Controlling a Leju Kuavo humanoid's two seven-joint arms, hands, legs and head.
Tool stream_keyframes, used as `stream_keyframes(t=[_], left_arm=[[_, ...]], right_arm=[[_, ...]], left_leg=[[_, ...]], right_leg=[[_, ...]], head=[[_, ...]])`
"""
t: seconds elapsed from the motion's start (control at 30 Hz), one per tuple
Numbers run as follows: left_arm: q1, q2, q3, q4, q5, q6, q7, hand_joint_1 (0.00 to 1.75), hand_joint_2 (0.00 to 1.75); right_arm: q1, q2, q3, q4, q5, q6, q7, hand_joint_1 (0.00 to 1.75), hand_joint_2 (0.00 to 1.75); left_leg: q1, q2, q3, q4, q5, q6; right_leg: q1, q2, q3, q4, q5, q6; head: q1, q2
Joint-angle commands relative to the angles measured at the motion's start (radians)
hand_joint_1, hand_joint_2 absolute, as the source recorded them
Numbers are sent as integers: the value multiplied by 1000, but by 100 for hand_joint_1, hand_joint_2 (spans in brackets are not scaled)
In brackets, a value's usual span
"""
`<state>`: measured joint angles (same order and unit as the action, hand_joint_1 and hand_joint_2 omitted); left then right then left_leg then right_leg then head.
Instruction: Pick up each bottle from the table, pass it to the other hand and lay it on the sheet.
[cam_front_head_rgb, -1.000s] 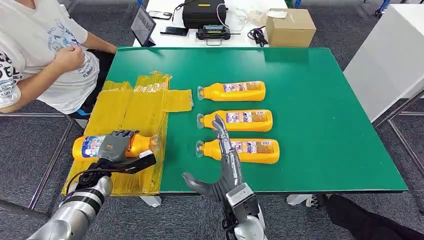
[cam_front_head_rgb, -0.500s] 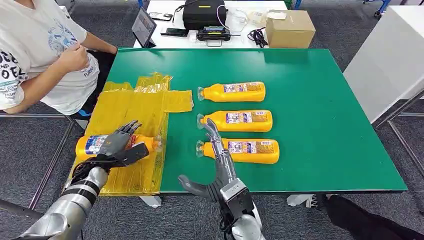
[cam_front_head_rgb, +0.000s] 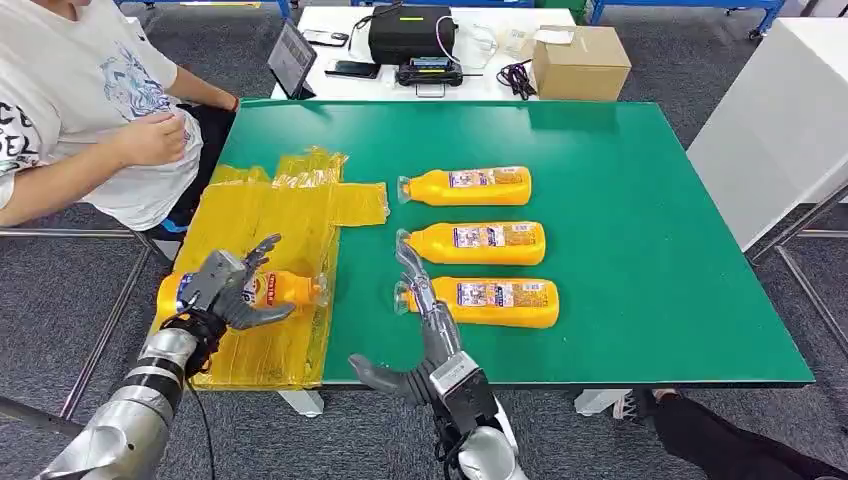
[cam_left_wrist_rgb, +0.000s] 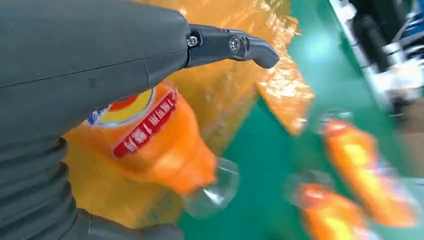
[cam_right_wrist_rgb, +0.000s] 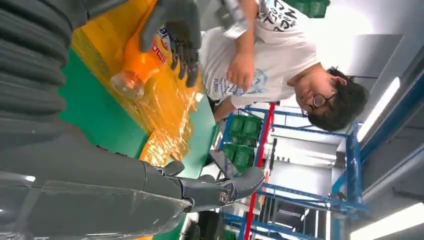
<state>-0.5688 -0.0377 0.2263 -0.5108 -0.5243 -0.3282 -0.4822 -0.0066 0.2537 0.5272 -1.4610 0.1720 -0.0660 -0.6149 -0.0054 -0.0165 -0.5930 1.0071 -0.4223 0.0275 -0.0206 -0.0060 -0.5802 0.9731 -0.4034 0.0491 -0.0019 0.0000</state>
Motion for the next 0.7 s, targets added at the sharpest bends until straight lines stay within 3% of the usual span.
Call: stream_keyframes(t=[0.03, 0.1, 0.33, 0.43, 0.47, 0.57, 0.7], left_arm=[[45, -38, 200, 37, 271, -94, 41, 0, 0], [48, -41, 168, 19, 306, -33, 31, 0, 0], [46, -41, 166, 20, 307, -32, 31, 0, 0], [46, -64, 100, -23, 297, 220, -76, 0, 0], [48, -72, 101, -38, 309, 235, -83, 0, 175], [73, -108, 106, -170, 348, 355, -171, 0, 175], [186, -125, 33, -439, 367, 393, -141, 0, 175]], right_arm=[[-60, -8, 21, 135, 9, -21, -14, 0, 175], [-67, -17, 39, 144, 57, -54, -12, 0, 175], [-66, -16, 41, 145, 59, -55, -12, 0, 175], [-71, -25, 50, 149, 81, -70, -8, 0, 175], [-72, -26, 49, 149, 83, -72, -7, 0, 175], [-105, -73, 47, 149, 233, -136, 100, 0, 175], [-162, -160, -33, 215, 365, -131, 252, 0, 175]], left_leg=[[1, 5, 1, -1, -1, -2], [0, 3, 1, -1, 0, -1], [0, 3, 0, -1, 0, -1], [1, 3, -1, -1, 0, -1], [2, 3, -2, 0, 0, -2], [2, 4, -3, 1, 0, -1], [2, 6, -7, 0, 0, -1]], right_leg=[[2, 5, 0, -2, 1, -2], [0, 2, 1, -1, 0, -1], [1, 2, -1, -1, 1, -1], [1, 2, -2, -1, 1, -1], [2, 2, -2, -2, 1, -2], [2, 2, -4, -1, 1, -2], [2, 2, -8, -2, 2, -1]], head=[[0, 0], [0, 0], [0, 0], [0, 0], [0, 0], [0, 0], [0, 0]])
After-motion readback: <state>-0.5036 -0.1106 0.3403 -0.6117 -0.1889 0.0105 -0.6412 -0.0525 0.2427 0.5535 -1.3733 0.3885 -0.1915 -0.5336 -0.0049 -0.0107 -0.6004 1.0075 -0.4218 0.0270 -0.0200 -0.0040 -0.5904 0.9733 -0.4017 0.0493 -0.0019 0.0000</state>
